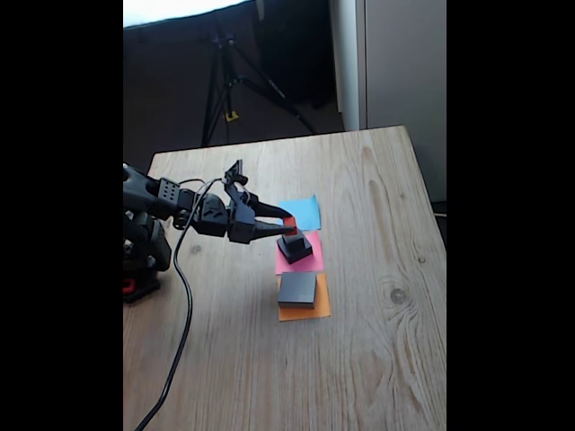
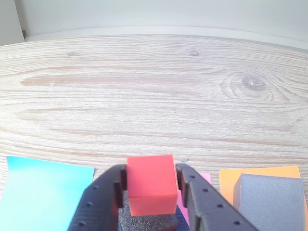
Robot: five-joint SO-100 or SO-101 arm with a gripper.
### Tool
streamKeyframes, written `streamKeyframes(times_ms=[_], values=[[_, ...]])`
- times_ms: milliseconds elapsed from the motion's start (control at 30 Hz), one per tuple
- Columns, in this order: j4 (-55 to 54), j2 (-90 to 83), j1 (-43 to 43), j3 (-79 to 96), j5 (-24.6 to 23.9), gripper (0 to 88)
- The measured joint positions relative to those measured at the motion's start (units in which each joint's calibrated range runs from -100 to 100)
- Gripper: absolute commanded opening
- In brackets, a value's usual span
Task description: Tower of hanoi
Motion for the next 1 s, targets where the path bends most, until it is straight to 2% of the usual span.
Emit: streamKeyframes(times_ms=[500,1000], values=[[-7.3,3.3,-1.7,3.7,0.0,0.2],[-7.8,4.1,-1.8,4.1,0.0,0.2]])
